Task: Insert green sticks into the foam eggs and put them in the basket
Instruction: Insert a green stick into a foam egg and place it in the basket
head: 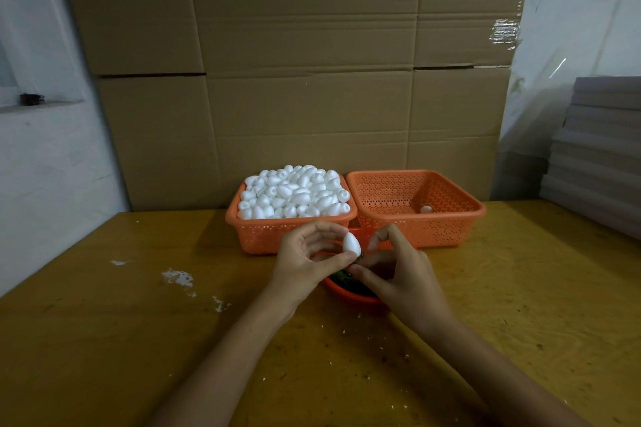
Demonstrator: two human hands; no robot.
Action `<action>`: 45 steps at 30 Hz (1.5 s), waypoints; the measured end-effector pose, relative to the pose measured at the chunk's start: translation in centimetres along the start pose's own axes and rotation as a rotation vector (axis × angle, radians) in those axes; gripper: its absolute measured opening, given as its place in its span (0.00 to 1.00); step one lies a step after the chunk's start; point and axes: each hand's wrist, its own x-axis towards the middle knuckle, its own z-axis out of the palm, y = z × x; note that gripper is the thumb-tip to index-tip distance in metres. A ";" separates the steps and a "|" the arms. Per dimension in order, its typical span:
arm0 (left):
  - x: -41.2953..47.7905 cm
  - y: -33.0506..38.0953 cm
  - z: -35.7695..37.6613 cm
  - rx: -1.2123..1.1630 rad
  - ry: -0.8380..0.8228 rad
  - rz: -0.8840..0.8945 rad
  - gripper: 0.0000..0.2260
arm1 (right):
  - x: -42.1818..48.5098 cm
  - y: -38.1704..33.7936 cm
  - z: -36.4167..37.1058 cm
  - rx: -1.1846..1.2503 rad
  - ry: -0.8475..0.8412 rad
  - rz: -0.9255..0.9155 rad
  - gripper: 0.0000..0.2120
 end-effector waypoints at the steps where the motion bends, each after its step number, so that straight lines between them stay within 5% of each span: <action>1: 0.0 0.0 0.0 -0.002 -0.002 -0.008 0.14 | 0.0 0.0 0.0 0.004 0.001 0.001 0.19; 16: 0.1 -0.2 -0.4 -0.034 0.040 -0.009 0.07 | 0.1 -0.1 -0.1 -0.096 0.000 -0.049 0.16; 25: -0.2 0.0 0.1 -0.045 -0.089 0.042 0.17 | 0.0 0.2 0.2 -0.120 0.009 -0.087 0.20; 38: 0.0 -0.1 -0.3 -0.053 -0.017 0.042 0.18 | -0.1 0.0 0.0 -0.125 0.025 -0.079 0.24; 45: 0.2 -0.2 -0.5 -0.056 -0.030 0.073 0.16 | 0.2 0.5 -0.3 -0.048 0.143 0.016 0.16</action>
